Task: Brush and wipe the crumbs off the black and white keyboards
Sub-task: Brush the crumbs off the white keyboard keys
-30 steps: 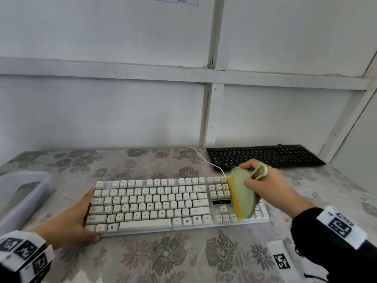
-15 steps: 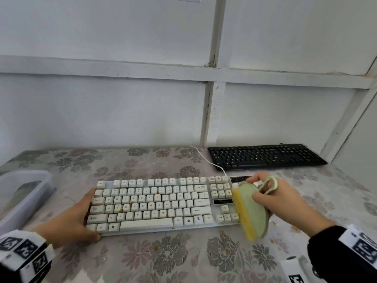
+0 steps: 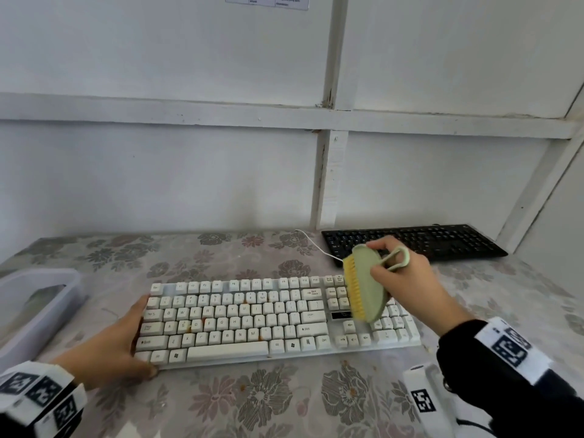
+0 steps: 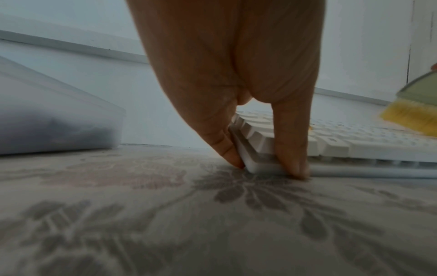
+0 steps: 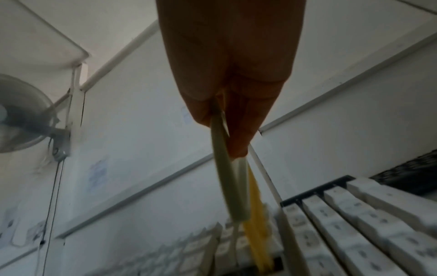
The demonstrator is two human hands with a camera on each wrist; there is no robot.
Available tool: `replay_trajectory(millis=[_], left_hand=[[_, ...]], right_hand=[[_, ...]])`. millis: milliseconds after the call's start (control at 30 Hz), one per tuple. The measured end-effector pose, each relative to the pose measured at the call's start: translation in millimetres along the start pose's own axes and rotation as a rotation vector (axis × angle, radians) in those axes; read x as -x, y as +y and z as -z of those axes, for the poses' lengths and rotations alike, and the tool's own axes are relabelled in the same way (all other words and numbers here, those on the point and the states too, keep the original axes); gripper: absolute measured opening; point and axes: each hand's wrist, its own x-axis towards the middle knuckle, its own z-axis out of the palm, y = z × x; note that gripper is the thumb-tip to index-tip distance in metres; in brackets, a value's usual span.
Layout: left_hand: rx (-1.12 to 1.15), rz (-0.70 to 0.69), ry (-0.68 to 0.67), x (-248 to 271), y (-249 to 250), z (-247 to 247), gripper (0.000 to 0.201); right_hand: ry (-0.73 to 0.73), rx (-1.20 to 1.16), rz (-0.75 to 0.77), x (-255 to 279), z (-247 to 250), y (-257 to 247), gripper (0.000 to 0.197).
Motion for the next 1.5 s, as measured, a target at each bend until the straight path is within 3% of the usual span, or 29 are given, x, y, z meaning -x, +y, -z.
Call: replay_trajectory(millis=[200, 400, 667, 867, 933, 1100, 1333, 1500], left_hand=[[0.000, -0.003, 0.001, -1.9, -4.2, 1.4, 0.117], [-0.002, 0.014, -0.009, -2.4, -4.8, 1.6, 0.119], [-0.040, 0.030, -0.010, -3.2, -3.6, 0.2, 0.121], [-0.033, 0.060, -0.014, -2.2, -0.7, 0.2, 0.127], [-0.033, 0.058, -0.014, -1.9, -0.2, -0.1, 0.126], [-0.041, 0.060, -0.022, -1.1, -0.7, 1.7, 0.128], [-0.042, 0.041, -0.021, 1.3, 3.6, 0.8, 0.125], [-0.047, 0.060, -0.023, 2.4, 4.5, 0.0, 0.124]], right_hand=[[-0.191, 0.048, -0.072, 11.1, 6.0, -0.3, 0.021], [0.020, -0.010, 0.009, -1.9, 4.8, -6.0, 0.029], [-0.206, 0.021, -0.052, 18.7, -0.9, 5.4, 0.023], [0.044, -0.015, 0.011, 5.1, 0.9, -1.8, 0.025], [0.027, 0.019, 0.003, 7.6, -5.6, 2.6, 0.025], [-0.184, 0.046, -0.056, 21.5, -4.4, 7.7, 0.020], [0.066, -0.058, 0.005, -5.6, -2.0, -12.8, 0.026], [-0.070, 0.001, -0.015, -1.3, -17.7, -3.5, 0.028]])
